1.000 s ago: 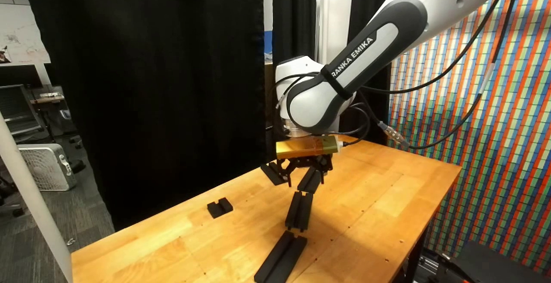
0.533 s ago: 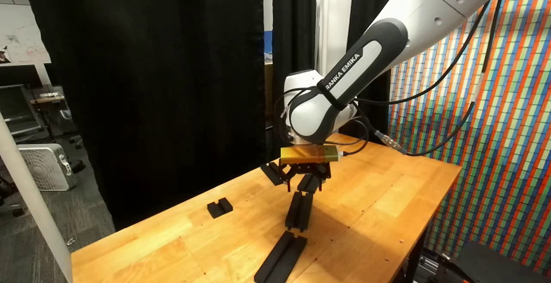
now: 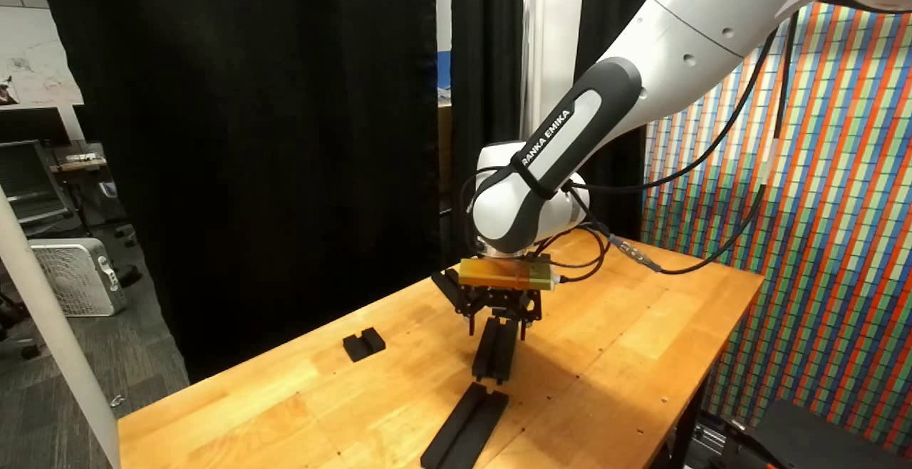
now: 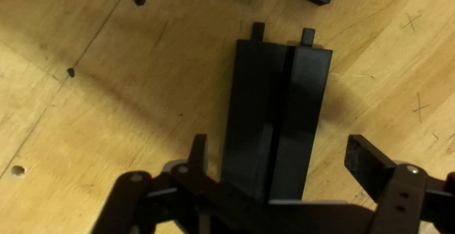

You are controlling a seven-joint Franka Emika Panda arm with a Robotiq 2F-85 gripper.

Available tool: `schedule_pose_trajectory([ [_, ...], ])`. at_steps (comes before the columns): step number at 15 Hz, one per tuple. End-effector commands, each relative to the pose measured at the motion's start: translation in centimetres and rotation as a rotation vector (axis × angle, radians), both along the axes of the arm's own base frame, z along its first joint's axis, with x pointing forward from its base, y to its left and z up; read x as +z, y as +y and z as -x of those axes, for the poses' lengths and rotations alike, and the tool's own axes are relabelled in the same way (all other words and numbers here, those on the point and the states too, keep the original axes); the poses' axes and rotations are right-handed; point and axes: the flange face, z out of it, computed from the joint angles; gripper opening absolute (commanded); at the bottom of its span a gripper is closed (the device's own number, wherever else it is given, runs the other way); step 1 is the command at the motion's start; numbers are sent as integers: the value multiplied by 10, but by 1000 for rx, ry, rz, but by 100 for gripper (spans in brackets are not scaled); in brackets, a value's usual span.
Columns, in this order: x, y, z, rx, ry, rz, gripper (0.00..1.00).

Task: Stack the black objects

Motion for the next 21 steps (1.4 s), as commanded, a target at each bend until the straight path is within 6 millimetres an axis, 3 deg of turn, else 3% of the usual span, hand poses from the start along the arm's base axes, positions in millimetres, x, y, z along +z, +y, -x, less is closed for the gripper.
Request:
schedule_pose_trajectory([
  [1, -7, -2, -4, -35, -19, -49, 100],
  [16, -31, -15, -5, -101, 4, -42, 100],
  [17, -32, -15, -5, -102, 4, -41, 75],
  [18, -33, -15, -5, -103, 5, -40, 74],
  [21, -35, -15, -4, -107, 18, -37, 49],
])
